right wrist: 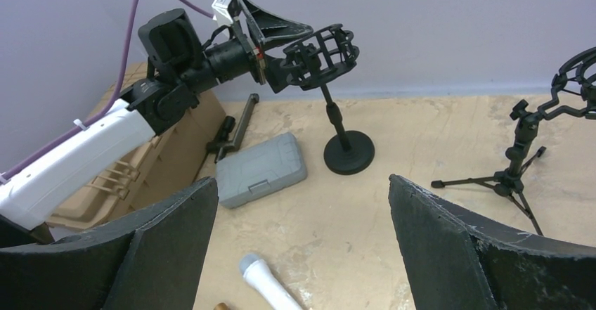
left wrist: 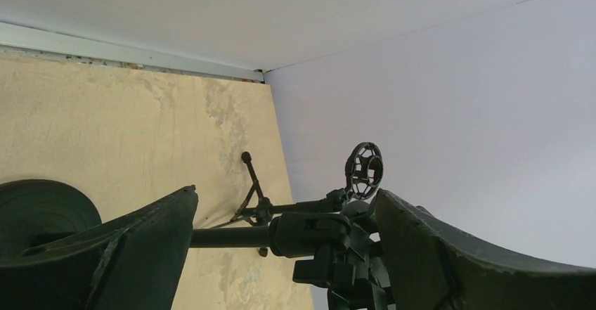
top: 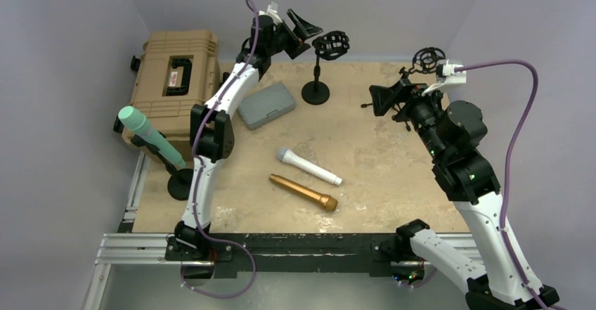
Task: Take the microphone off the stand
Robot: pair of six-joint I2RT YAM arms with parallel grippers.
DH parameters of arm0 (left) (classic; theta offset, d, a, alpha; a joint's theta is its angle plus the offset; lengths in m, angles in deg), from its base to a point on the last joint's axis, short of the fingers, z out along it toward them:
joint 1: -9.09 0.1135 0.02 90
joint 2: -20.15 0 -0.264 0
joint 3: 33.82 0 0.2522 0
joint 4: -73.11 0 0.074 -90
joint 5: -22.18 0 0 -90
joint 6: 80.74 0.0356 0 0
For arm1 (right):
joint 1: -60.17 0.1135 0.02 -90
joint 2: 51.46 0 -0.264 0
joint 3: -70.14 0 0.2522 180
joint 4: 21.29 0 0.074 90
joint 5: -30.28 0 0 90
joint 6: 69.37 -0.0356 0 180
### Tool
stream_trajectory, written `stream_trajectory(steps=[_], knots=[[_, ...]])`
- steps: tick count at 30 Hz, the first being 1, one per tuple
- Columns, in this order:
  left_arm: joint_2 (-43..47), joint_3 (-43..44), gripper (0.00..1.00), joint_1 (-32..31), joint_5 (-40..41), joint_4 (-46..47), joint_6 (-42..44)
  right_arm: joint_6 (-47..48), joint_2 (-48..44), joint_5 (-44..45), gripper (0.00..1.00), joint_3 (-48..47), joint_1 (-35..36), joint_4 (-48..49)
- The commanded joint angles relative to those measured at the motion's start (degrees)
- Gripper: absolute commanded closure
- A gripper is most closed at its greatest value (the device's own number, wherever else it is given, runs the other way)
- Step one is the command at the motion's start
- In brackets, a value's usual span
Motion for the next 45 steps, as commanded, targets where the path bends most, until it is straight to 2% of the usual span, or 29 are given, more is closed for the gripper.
stream_trajectory(steps=[1, 11, 13, 23, 30, 36, 42, 45], knots=[[-1.4, -0.1, 0.06, -0.1, -1.6, 1.6, -0.2, -0.5, -0.5, -1.3, 0.11, 0.2, 0.0, 1.3], [-3.1, -1.4, 0.1, -0.2, -2.3, 1.2, 0.8, -0.7, -0.2, -1.4, 0.11, 0.6, 0.0, 1.5], [-3.0, -2.0, 0.11, -0.2, -1.7, -1.2, 2.0, -0.8, -0.1, -1.4, 0.11, 0.8, 0.0, 1.6], [0.1, -13.2, 0.17, -0.2, 0.4, -1.1, 9.3, -0.8, 0.3, -1.5, 0.11, 2.5, 0.0, 2.4], [-1.6, -14.7, 0.17, -0.2, 1.6, -3.5, 13.5, -1.3, 0.8, -2.3, 0.11, 4.0, 0.0, 3.5], [-3.5, -13.7, 0.17, -0.2, 1.9, -4.5, 13.7, -1.3, 1.3, -2.5, 0.11, 4.3, 0.0, 3.7], [-2.4, -13.3, 0.16, -1.8, 9.0, -11.4, 19.8, -1.2, 1.6, -2.3, 0.11, 4.8, 0.0, 4.0], [-1.5, -15.5, 0.16, -2.1, 12.2, -11.8, 20.4, -1.3, 1.8, -2.3, 0.11, 5.0, 0.0, 4.1]])
